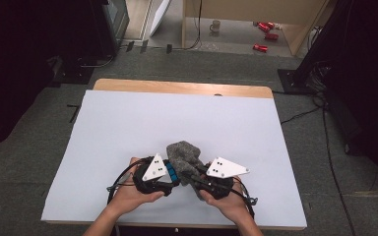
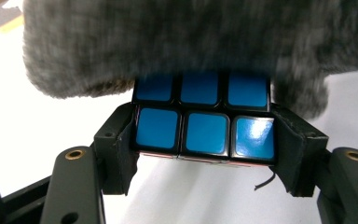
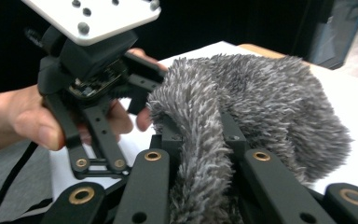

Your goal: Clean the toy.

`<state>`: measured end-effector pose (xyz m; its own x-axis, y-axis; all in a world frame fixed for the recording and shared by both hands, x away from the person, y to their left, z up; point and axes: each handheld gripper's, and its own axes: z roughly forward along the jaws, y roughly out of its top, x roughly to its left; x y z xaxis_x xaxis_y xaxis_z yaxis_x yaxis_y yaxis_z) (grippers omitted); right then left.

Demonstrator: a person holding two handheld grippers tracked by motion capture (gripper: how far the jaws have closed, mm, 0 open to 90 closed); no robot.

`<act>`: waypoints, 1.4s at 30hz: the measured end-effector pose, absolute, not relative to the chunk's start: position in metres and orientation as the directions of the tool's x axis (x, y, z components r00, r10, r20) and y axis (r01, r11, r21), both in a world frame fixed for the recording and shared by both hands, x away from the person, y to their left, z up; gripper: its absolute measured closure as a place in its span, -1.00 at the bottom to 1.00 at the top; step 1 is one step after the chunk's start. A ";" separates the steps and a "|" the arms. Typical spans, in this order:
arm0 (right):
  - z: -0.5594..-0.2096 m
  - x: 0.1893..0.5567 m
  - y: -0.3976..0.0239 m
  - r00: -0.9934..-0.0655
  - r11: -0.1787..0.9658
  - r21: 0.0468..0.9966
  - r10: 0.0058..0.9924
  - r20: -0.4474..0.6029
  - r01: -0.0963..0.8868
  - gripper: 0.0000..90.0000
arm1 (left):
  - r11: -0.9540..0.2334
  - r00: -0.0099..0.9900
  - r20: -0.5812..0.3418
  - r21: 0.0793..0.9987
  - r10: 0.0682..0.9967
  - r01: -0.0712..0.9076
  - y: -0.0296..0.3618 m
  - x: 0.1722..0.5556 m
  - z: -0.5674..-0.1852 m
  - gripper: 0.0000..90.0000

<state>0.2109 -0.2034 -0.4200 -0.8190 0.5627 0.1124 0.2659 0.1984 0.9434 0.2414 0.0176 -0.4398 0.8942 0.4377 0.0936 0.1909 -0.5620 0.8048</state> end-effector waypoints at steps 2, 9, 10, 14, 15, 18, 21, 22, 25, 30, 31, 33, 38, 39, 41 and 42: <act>-0.421 0.210 -0.199 -0.831 0.213 0.940 0.545 0.112 0.267 0.75 | -0.567 0.894 0.108 0.804 0.435 0.179 0.016 0.239 -0.439 -0.25; -0.420 0.213 -0.204 -0.812 0.198 0.939 0.571 0.123 0.281 0.74 | -0.554 0.895 0.109 0.815 0.432 0.168 0.019 0.239 -0.435 -0.24; -0.420 0.214 -0.207 -0.808 0.191 0.940 0.576 0.125 0.282 0.74 | -0.554 0.896 0.108 0.815 0.431 0.168 0.020 0.239 -0.435 -0.24; -0.420 0.216 -0.212 -0.788 0.178 0.941 0.603 0.128 0.289 0.74 | -0.554 0.897 0.111 0.817 0.429 0.164 0.020 0.239 -0.435 -0.24; -0.420 0.217 -0.213 -0.780 0.172 0.941 0.612 0.131 0.292 0.74 | -0.554 0.897 0.112 0.816 0.428 0.163 0.020 0.239 -0.435 -0.24; -0.420 0.218 -0.216 -0.763 0.162 0.940 0.633 0.134 0.299 0.74 | -0.557 0.896 0.116 0.815 0.428 0.161 0.019 0.238 -0.435 -0.24; -0.420 0.218 -0.215 -0.763 0.156 0.940 0.631 0.142 0.304 0.74 | -0.562 0.896 0.126 0.813 0.426 0.153 0.018 0.237 -0.435 -0.24; -0.420 0.216 -0.213 -0.769 0.162 0.940 0.624 0.138 0.300 0.74 | -0.563 0.896 0.128 0.813 0.426 0.152 0.017 0.237 -0.435 -0.24; -0.420 0.212 -0.203 -0.795 0.189 0.940 0.595 0.119 0.283 0.74 | -0.564 0.894 0.135 0.812 0.427 0.147 0.017 0.236 -0.434 -0.24; -0.419 0.212 -0.203 -0.794 0.189 0.942 0.597 0.115 0.278 0.74 | -0.557 0.896 0.130 0.818 0.425 0.145 0.019 0.236 -0.433 -0.24; -0.419 0.213 -0.206 -0.788 0.183 0.942 0.605 0.116 0.280 0.74 | -0.557 0.896 0.130 0.818 0.425 0.145 0.019 0.236 -0.432 -0.24; -0.419 0.216 -0.213 -0.764 0.162 0.942 0.633 0.128 0.293 0.74 | -0.558 0.895 0.132 0.817 0.425 0.145 0.020 0.236 -0.432 -0.24; -0.419 0.216 -0.216 -0.761 0.150 0.944 0.635 0.135 0.293 0.74 | -0.552 0.898 0.129 0.822 0.421 0.141 0.019 0.236 -0.432 -0.24; -0.418 0.215 -0.214 -0.768 0.155 0.945 0.627 0.130 0.287 0.74 | -0.553 0.898 0.130 0.822 0.421 0.140 0.019 0.236 -0.432 -0.24; -0.418 0.211 -0.207 -0.792 0.176 0.947 0.599 0.115 0.270 0.74 | -0.555 0.898 0.132 0.821 0.419 0.138 0.018 0.235 -0.432 -0.24; -0.419 0.209 -0.202 -0.805 0.191 0.947 0.585 0.101 0.258 0.74 | -0.554 0.899 0.131 0.821 0.418 0.138 0.019 0.235 -0.432 -0.24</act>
<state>0.2093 -0.2024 -0.4186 -0.8046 0.5851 0.1013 0.2578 0.1906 0.9472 0.2355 0.0185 -0.4324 0.8990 0.4178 0.1312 0.1377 -0.5542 0.8209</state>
